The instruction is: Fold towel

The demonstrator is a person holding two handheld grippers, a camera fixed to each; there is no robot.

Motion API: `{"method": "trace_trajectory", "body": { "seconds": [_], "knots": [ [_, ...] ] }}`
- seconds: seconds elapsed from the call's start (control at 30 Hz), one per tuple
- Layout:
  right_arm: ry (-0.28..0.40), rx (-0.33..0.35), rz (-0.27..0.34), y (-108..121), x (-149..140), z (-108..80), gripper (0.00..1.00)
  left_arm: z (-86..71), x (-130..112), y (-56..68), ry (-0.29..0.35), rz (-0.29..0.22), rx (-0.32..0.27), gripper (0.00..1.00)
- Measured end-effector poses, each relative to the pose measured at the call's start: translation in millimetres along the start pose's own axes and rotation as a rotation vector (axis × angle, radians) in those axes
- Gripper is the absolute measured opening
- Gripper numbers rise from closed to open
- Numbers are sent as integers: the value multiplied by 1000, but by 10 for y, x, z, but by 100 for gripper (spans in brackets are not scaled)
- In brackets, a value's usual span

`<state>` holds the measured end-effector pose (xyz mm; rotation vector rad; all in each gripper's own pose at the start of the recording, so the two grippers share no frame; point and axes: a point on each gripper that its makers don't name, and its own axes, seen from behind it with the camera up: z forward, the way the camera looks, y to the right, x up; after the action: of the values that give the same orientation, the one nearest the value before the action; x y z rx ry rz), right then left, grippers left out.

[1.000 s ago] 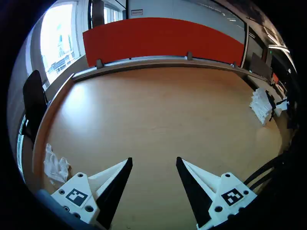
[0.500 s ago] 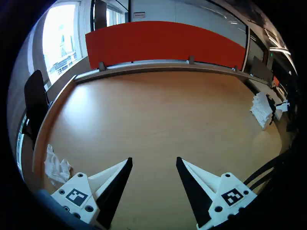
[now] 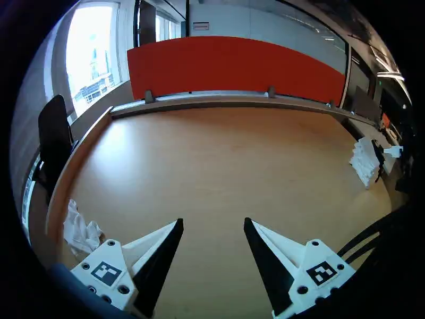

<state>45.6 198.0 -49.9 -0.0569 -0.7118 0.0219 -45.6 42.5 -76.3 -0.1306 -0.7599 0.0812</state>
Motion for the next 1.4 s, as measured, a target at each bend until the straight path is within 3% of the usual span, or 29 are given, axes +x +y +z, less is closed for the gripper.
{"method": "trace_trajectory", "body": {
  "seconds": [0.2, 0.5, 0.87, 1.1, 1.4],
  "knots": [
    [39, -14, 4, -105, 50, 31, 95, -6, 98, -8, 34, -11, 9, 84],
    [188, -8, 12, -343, 432, -8, 95, -37, 323, -68, 121, -53, 33, 84],
    [366, 8, 53, -560, 833, -190, 95, -115, 592, -162, 218, -85, 58, 84],
    [472, 19, 76, -628, 1012, -401, 95, -148, 729, -152, 267, -105, 56, 84],
    [506, 1, 52, -640, 1002, -483, 94, -178, 868, -156, 318, -111, 57, 84]
  ]
}}
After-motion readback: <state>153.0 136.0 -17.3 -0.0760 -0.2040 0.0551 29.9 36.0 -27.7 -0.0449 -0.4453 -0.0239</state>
